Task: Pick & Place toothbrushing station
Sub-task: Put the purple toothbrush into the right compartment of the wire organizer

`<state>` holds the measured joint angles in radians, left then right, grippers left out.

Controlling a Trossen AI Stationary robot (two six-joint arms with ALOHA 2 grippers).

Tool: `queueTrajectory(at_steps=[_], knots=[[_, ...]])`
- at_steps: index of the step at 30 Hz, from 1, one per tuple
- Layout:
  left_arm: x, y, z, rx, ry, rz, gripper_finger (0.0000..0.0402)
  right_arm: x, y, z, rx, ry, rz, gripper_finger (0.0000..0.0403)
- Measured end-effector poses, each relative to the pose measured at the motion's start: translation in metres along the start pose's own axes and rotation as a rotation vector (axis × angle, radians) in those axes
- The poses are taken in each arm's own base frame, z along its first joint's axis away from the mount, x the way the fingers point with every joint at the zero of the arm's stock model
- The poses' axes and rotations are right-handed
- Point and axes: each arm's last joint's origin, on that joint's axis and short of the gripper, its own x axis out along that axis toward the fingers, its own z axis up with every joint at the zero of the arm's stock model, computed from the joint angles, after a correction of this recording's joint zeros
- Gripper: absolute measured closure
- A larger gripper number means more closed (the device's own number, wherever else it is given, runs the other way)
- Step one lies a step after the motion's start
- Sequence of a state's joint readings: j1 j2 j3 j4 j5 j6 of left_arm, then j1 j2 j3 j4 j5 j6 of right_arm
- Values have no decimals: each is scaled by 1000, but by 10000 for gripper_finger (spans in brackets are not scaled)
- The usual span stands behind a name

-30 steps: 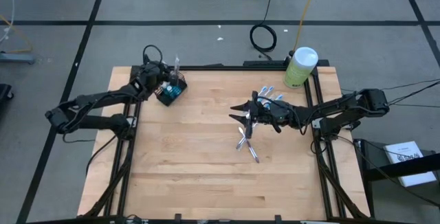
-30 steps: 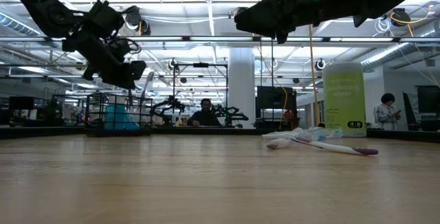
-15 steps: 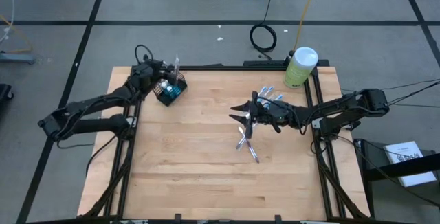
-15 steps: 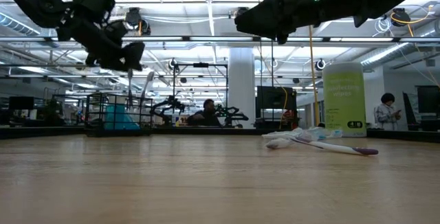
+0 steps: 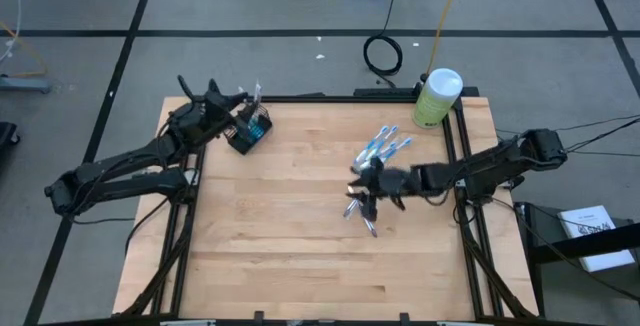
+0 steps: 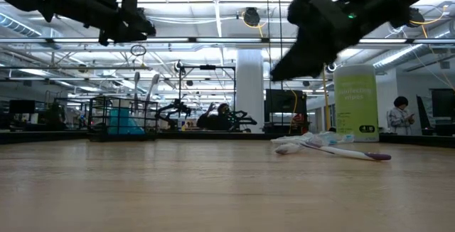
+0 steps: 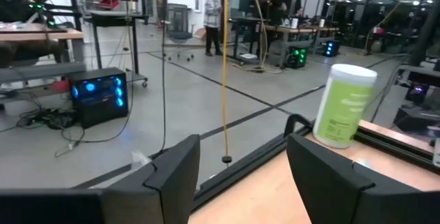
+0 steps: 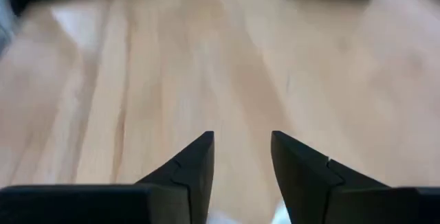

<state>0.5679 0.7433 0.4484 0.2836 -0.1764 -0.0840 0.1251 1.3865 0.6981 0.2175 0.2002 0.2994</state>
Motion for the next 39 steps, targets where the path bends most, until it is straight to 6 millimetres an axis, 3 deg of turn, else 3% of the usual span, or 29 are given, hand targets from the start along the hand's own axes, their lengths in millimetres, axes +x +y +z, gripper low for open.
queueTrajectory(at_steps=[4, 7, 24, 34, 39], knots=[[2, -3, -2, 0, 15, -7, 174, -6, 12, -12, 138, 153, -92, 253], [4, -4, -5, -28, 36, -9, 174, -7, 17, -18, 179, 163, -147, 254], [21, -5, -26, -77, 163, 10, 174, 37, 34, -67, 149, 289, -170, 257], [23, -6, -27, -77, 162, 10, 174, 32, 33, -70, 94, 341, -175, 297], [23, -6, -26, -74, 157, 9, 174, 19, 36, -53, 35, 298, -82, 318]])
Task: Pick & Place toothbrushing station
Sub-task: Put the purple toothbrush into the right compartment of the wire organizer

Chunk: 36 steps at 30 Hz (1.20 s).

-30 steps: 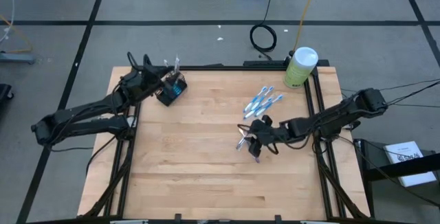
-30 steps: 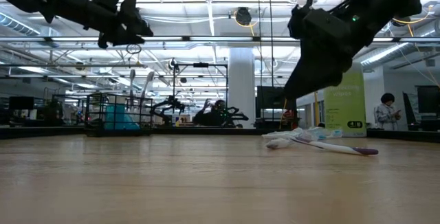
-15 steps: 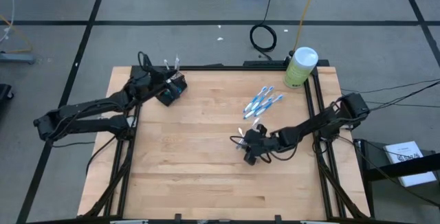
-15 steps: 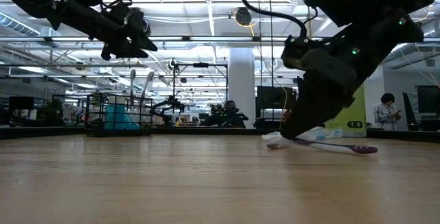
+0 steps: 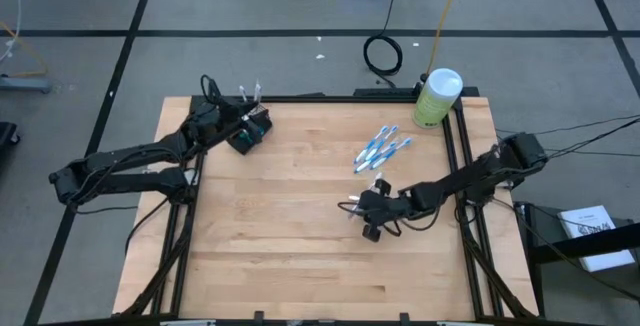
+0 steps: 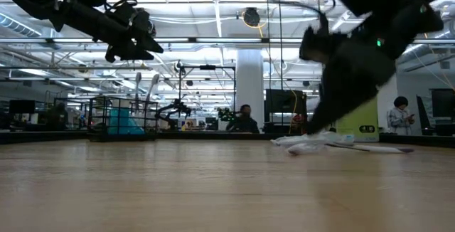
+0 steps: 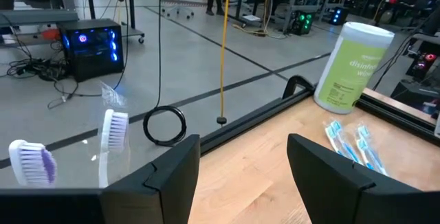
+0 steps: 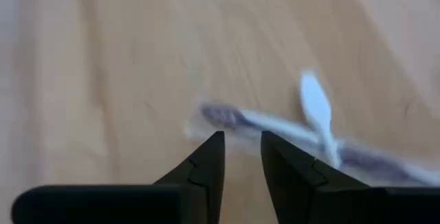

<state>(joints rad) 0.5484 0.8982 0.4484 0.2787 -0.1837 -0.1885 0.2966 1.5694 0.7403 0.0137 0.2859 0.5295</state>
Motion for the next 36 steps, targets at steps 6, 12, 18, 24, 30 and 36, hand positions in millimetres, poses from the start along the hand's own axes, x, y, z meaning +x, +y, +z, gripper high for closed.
queueTrajectory(at_steps=[6, 12, 18, 24, 30, 36], knots=[[0, 0, 0, 2, -3, -1, 174, -26, -3, 14, -117, -65, 22, 323], [0, 0, 0, 2, -3, -1, 174, -25, -18, 2, -153, 23, -36, 314], [0, 0, 0, 1, -3, 0, 174, -19, -33, -15, -130, 77, -77, 273], [0, 0, 0, 1, -2, 0, 174, -12, -37, -26, -128, 51, -65, 264], [0, 0, 1, 0, -6, -1, 174, -1, -41, -36, -149, 57, -75, 282], [0, 0, 1, -2, -8, -3, 174, 2, -41, -35, -169, 42, -71, 323]])
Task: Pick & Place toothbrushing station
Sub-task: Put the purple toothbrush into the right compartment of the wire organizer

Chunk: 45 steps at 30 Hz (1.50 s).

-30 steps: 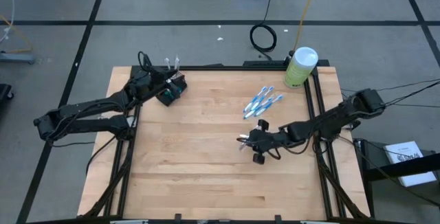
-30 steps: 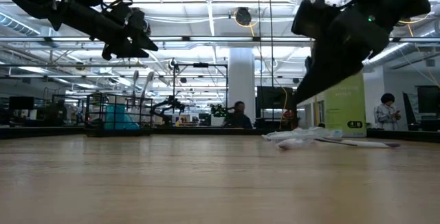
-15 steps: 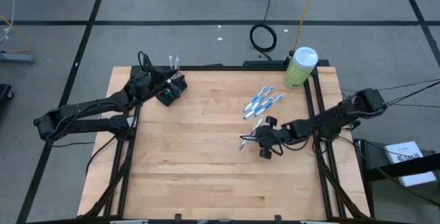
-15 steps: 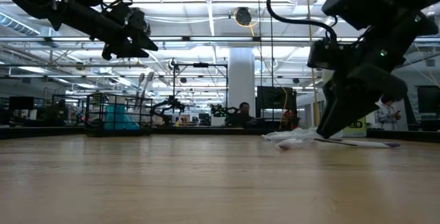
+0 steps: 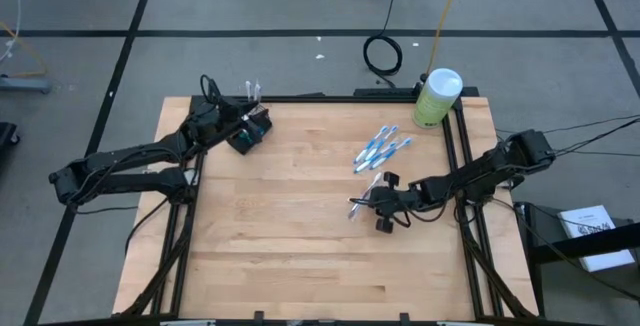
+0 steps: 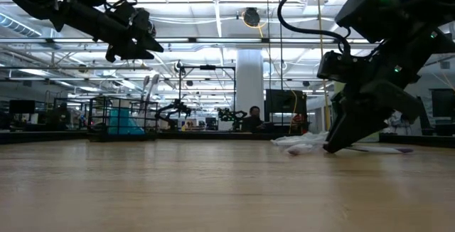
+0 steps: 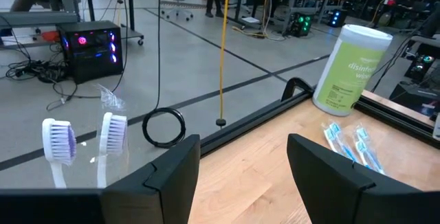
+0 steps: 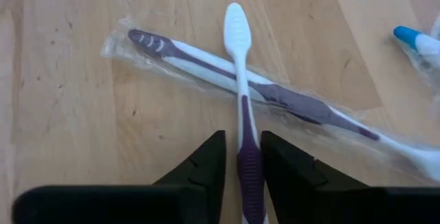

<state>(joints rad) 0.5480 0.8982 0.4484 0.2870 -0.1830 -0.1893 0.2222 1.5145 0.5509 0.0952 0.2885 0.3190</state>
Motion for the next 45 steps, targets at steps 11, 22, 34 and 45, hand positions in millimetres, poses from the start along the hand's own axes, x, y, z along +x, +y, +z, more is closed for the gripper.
queueTrajectory(at_steps=[11, 22, 34, 45], knots=[[0, 0, 1, -4, -6, -11, 174, -10, -1, 12, -46, -111, 1, 371], [-2, -12, 12, -10, -107, -207, 174, -30, -11, 65, -107, -625, 3, 370], [-5, -58, 10, 95, -217, -557, 174, -58, -43, 102, -103, -1104, 73, 370], [13, -99, -20, 65, -236, -709, 174, -58, -44, 103, -96, -1109, 111, 370]])
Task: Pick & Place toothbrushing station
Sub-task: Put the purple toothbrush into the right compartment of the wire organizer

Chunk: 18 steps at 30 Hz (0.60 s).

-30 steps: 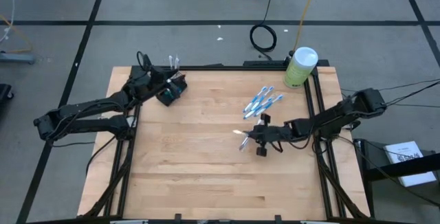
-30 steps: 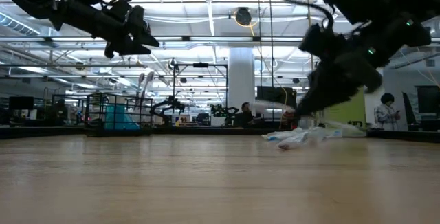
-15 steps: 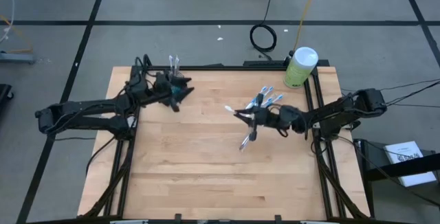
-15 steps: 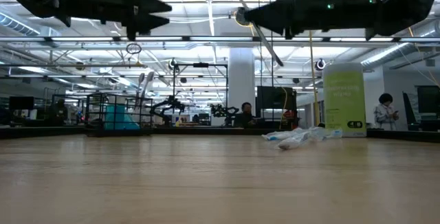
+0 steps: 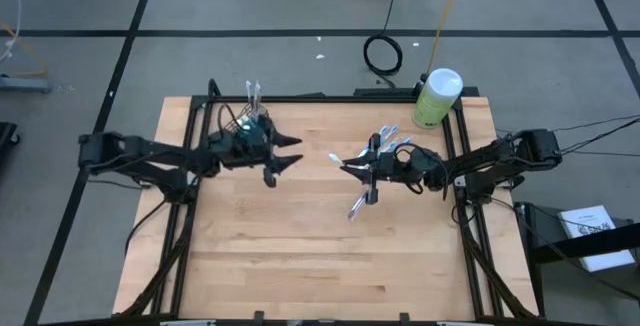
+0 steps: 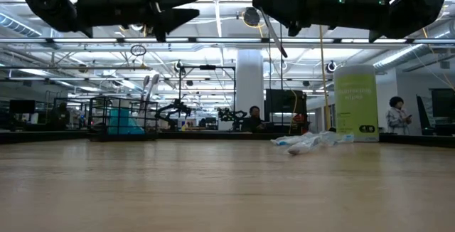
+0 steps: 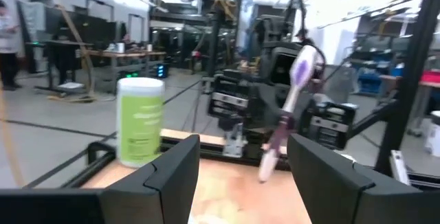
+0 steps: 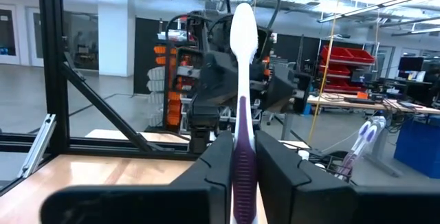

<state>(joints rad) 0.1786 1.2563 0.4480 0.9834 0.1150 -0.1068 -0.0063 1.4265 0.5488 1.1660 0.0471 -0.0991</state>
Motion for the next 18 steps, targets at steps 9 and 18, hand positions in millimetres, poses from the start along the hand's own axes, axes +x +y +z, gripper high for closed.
queueTrajectory(at_steps=[9, 18], knots=[[46, -14, -23, 76, -5, -38, 174, 0, 0, 0, 1, 0, -1, 368], [97, -27, -25, 142, -38, -97, 174, 0, 0, -1, 0, 13, -1, 368]])
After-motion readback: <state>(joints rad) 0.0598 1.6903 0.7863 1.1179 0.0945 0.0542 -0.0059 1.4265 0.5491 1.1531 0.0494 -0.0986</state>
